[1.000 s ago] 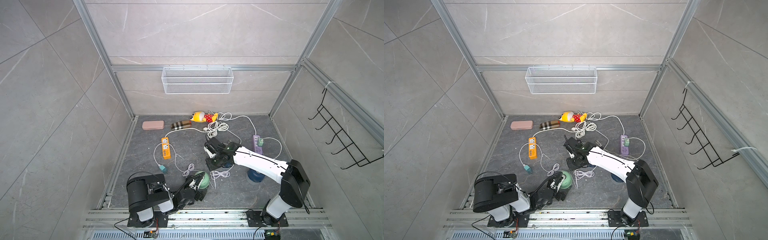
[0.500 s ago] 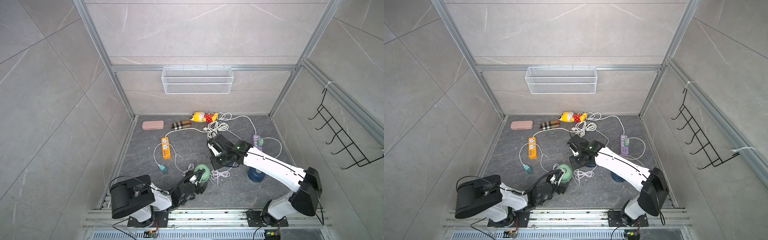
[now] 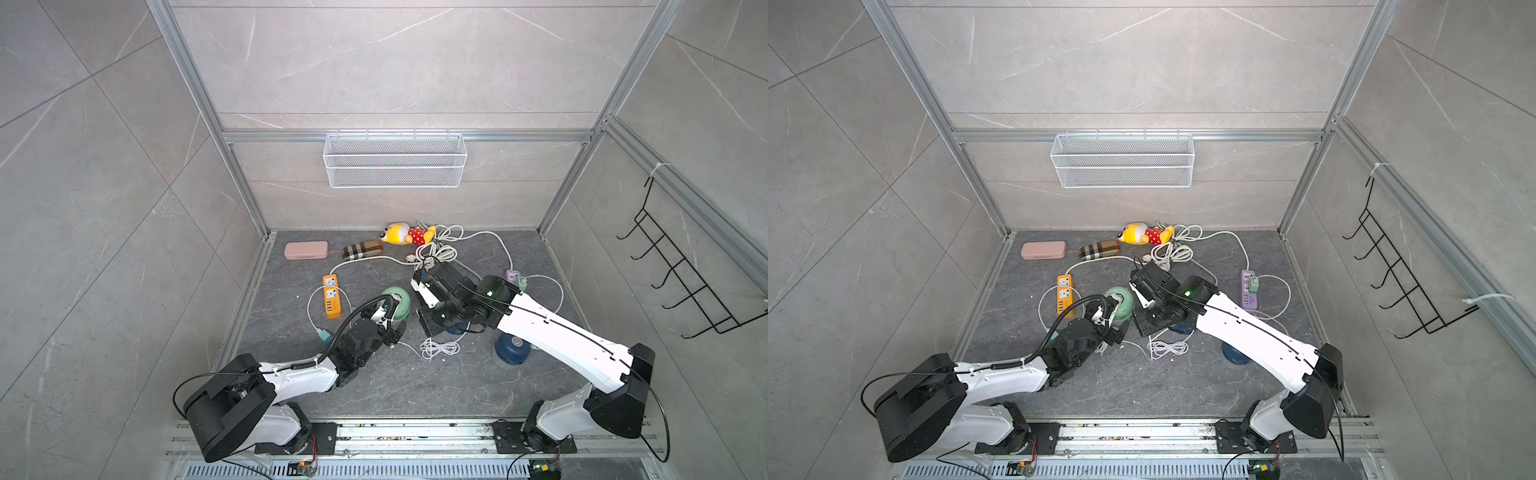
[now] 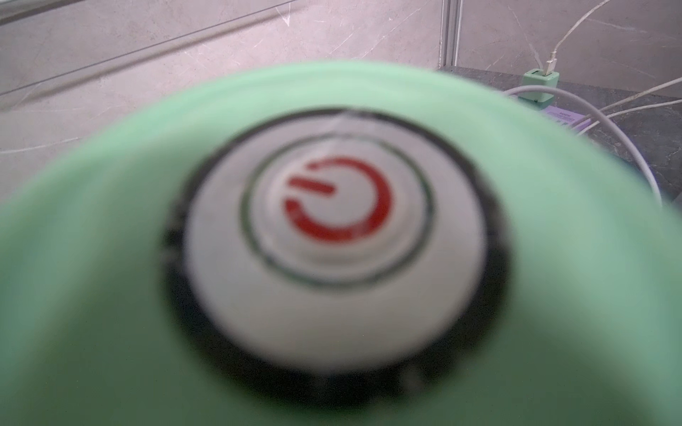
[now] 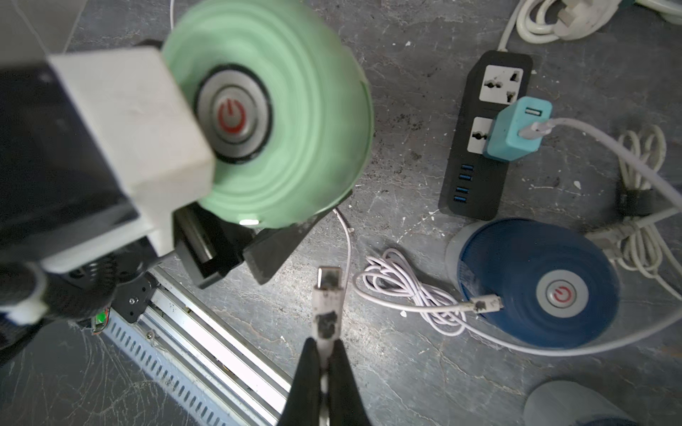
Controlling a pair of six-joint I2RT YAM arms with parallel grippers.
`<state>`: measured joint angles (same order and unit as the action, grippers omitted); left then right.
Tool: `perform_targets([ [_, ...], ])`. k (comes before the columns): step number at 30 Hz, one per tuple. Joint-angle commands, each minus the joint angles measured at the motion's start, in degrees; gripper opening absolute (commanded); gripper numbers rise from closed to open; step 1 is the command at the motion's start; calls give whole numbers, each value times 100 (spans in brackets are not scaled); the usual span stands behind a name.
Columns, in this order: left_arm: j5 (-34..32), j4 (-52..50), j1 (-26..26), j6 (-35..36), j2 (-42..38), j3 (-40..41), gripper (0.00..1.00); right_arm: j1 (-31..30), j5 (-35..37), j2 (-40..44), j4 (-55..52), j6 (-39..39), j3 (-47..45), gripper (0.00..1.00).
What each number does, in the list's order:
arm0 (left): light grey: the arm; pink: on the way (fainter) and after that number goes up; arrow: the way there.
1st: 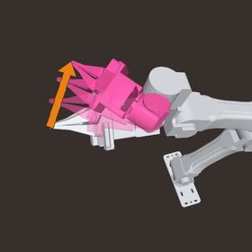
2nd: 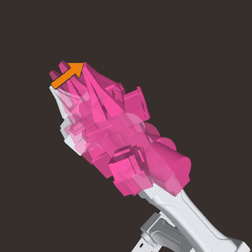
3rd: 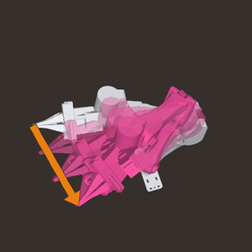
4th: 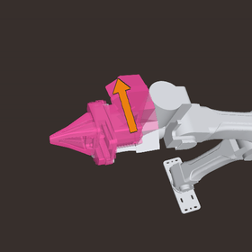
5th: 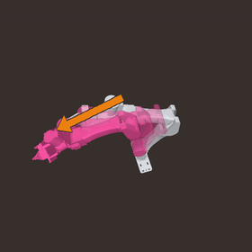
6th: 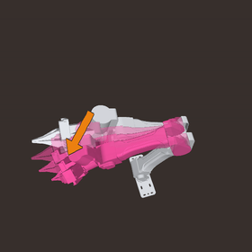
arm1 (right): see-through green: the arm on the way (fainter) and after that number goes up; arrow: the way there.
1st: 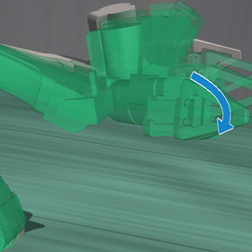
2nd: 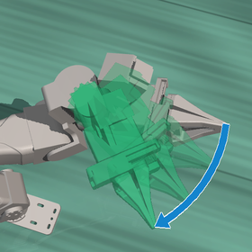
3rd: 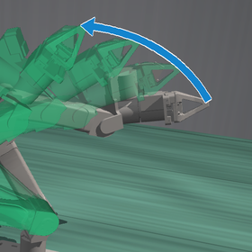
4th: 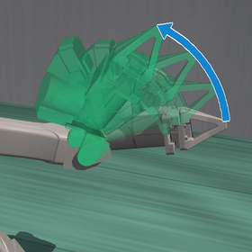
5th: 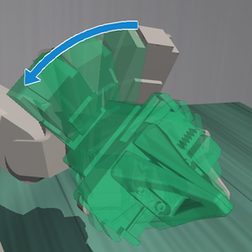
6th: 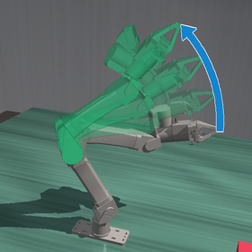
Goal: Charge the cordless meat grinders
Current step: Insert the charging cable into the cordless meat grinder.
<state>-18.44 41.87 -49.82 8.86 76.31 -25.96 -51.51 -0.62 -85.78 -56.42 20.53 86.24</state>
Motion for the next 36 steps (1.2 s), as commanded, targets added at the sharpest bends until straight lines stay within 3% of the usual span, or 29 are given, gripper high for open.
perform_targets([
  [1,268,149,35,250,-18,-331,61,-134,40,-162,-141,-102,241,0],
  [36,613,-497,34,375,-197,-445,58,-356,528,-852,-509,-155,737,0],
])
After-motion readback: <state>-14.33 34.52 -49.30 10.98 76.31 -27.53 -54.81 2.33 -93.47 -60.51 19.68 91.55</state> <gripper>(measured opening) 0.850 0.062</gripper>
